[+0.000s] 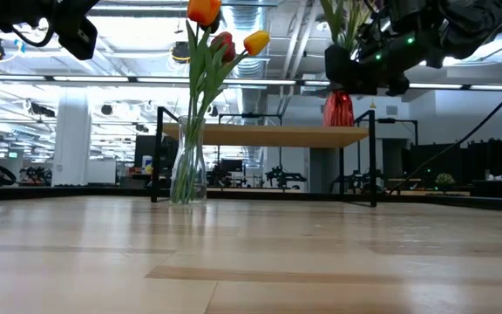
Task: Pick and place flowers into a vace then onto a shelf
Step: Put the red vase with flowers on the shelf, then put the transparent vase with flowers on the shelf
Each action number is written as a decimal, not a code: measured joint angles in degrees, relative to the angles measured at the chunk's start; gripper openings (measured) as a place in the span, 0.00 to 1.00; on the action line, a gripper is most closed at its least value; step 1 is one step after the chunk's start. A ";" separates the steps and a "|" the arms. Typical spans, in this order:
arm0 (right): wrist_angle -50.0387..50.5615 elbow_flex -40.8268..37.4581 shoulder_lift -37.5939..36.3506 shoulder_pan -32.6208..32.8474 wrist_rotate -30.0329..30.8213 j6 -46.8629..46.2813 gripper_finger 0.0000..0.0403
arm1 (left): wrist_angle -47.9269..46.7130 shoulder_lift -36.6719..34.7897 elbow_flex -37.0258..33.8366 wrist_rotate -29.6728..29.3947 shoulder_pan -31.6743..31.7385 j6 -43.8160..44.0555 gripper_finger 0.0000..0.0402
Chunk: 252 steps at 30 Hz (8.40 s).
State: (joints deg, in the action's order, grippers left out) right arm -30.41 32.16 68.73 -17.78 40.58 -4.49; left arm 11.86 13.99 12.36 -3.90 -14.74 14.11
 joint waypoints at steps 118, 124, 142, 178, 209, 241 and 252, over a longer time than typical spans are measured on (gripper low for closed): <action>16.82 -11.16 -8.60 55.05 2.76 -18.65 0.65 | -3.38 9.80 0.00 1.72 -0.02 -6.33 0.39; 4.13 -13.59 1.03 60.93 10.66 -19.10 0.65 | 2.25 17.88 0.00 1.58 -0.02 -7.69 0.39; -16.78 -13.57 21.20 63.39 13.99 -19.10 0.65 | 5.70 31.33 0.00 -26.59 -0.02 -16.30 0.39; -18.08 -13.53 21.57 63.41 13.59 -18.92 0.65 | 20.50 44.73 0.00 -36.46 0.11 -9.74 0.71; -18.03 -13.53 21.55 63.52 13.51 -18.91 0.65 | 32.14 59.64 0.00 -30.91 11.63 -8.81 0.71; -17.92 -13.53 21.55 63.52 13.51 -18.91 0.65 | 37.69 59.64 0.00 -12.89 22.24 -11.39 0.71; -17.94 -13.53 21.54 63.52 13.52 -18.91 0.65 | 38.07 59.64 0.00 -6.79 25.61 -13.48 0.71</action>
State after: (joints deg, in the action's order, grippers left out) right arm -48.36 18.63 90.27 45.74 54.10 -23.40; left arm 49.93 73.63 12.36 -10.70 10.87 0.63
